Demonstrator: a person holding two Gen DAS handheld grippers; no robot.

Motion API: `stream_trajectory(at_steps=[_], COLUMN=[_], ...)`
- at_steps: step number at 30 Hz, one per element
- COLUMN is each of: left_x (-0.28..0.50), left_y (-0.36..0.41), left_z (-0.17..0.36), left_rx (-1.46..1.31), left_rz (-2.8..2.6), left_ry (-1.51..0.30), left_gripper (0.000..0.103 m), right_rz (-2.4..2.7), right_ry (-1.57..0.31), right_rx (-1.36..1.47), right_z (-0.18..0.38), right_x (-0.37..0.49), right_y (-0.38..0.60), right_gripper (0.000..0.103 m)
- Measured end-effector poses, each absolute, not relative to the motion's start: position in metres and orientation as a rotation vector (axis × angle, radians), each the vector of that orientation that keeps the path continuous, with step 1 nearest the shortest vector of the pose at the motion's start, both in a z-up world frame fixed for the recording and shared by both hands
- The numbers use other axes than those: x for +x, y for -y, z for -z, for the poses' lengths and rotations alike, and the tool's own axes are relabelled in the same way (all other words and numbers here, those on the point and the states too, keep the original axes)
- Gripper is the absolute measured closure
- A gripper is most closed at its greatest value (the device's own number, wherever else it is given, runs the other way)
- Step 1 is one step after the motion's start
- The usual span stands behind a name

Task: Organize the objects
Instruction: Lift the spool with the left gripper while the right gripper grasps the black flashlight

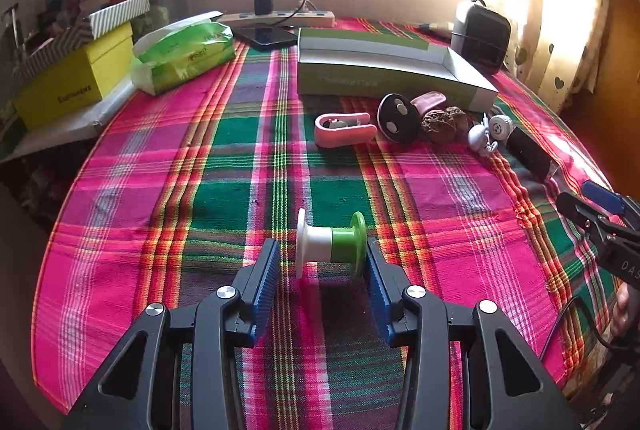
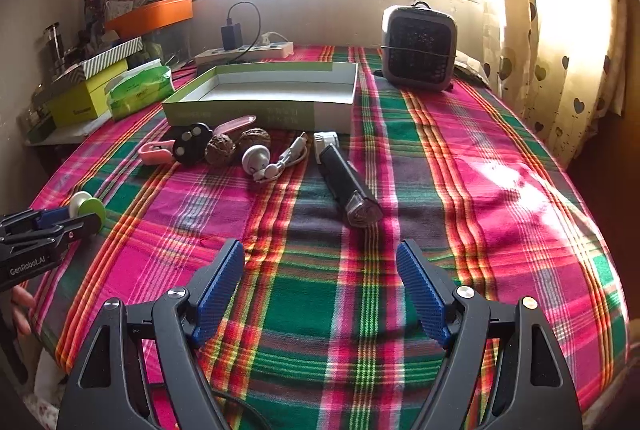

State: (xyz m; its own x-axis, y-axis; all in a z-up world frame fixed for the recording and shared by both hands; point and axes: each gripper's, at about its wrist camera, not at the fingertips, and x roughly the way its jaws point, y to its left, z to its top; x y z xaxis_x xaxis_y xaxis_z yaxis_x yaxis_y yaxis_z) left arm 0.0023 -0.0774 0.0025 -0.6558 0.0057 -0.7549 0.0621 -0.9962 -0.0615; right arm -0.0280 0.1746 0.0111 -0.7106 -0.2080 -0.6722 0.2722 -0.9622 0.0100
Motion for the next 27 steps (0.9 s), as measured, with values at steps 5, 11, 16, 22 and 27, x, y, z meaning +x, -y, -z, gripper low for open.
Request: stream_trajectory(at_steps=[5, 11, 16, 22, 27], left_x=[-0.003, -0.013, -0.023, -0.037, -0.047], left_y=[0.080, 0.079, 0.077, 0.071, 0.066], left_z=[-0.002, -0.002, -0.002, -0.003, -0.003], left_rx=[1.281, 1.284, 1.290, 1.310, 1.317], left_rz=[2.835, 2.852, 2.866, 2.886, 2.899], left_ry=[-0.130, -0.116, -0.113, -0.102, -0.094], left_gripper=[0.064, 0.072, 0.072, 0.072, 0.072], right_rz=[2.707, 2.694, 2.671, 2.636, 2.617], right_ry=[-0.160, -0.186, -0.186, -0.182, -0.170], right_rx=[1.058, 1.110, 1.154, 1.209, 1.247], right_z=[-0.015, -0.012, -0.008, -0.002, 0.002], right_x=[-0.046, -0.068, -0.082, -0.095, -0.103], right_y=[-0.180, -0.182, -0.180, -0.176, -0.177], right_gripper=[0.024, 0.024, 0.024, 0.035, 0.042])
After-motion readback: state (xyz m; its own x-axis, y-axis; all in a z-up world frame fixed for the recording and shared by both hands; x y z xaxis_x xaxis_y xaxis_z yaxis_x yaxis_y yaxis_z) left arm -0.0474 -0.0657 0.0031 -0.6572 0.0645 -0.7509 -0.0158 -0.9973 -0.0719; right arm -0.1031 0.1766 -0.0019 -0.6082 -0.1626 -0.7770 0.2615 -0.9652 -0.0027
